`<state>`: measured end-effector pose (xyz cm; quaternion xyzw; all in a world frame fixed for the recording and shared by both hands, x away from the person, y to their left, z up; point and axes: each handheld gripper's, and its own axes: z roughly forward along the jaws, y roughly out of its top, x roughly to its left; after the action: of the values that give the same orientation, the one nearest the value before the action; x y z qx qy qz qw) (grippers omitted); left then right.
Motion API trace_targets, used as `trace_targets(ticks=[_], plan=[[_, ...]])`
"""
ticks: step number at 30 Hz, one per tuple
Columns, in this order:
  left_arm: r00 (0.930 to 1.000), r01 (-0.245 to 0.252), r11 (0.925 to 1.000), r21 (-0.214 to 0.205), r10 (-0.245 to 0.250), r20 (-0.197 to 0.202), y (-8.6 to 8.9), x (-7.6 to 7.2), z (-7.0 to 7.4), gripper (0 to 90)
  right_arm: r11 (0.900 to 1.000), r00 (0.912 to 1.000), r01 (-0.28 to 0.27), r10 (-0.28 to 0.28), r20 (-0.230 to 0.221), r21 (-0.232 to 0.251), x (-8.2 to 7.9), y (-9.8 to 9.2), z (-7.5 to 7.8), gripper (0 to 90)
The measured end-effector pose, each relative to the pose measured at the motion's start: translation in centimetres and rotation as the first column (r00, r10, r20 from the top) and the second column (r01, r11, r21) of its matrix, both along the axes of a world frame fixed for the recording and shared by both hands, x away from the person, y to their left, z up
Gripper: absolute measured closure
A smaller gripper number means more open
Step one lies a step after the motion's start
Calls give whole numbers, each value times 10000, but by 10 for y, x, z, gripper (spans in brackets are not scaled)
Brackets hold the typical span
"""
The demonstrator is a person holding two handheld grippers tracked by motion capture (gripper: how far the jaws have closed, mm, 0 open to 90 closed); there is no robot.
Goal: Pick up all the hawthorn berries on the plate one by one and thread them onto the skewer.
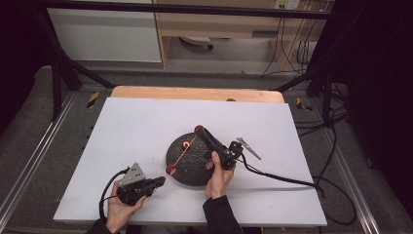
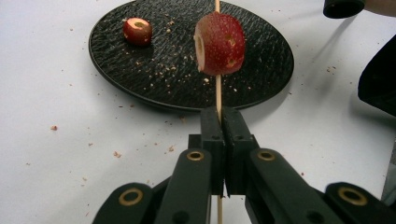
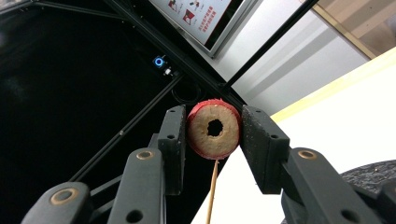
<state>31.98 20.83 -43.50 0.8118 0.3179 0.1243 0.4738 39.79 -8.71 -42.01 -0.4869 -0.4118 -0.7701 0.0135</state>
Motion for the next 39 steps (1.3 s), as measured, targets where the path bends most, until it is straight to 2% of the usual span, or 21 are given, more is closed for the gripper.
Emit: trace_targets(ticks=[12, 20, 28, 33, 39], plan=[[10000, 19, 10000, -18, -19, -3, -1, -1, 0, 885, 9999, 10000, 55, -56, -27, -114, 1, 0, -1, 620], [9997, -231, 9995, -216, 229, -119, -4, -1, -1, 884, 10000, 10000, 30, -30, -57, -30, 1, 1, -2, 621], [9970, -755, 9960, -486, 745, -213, -19, -4, 1, 884, 9999, 9999, 113, -113, -36, 122, 0, 3, -5, 621], [9961, -883, 9948, -511, 879, -89, -27, -4, 5, 884, 9998, 9999, 121, -121, -22, 157, -2, 4, -7, 622], [9957, -927, 9938, -612, 925, -54, -34, 3, 12, 885, 10000, 10000, -24, 23, 8, 86, -5, 5, -9, 622]])
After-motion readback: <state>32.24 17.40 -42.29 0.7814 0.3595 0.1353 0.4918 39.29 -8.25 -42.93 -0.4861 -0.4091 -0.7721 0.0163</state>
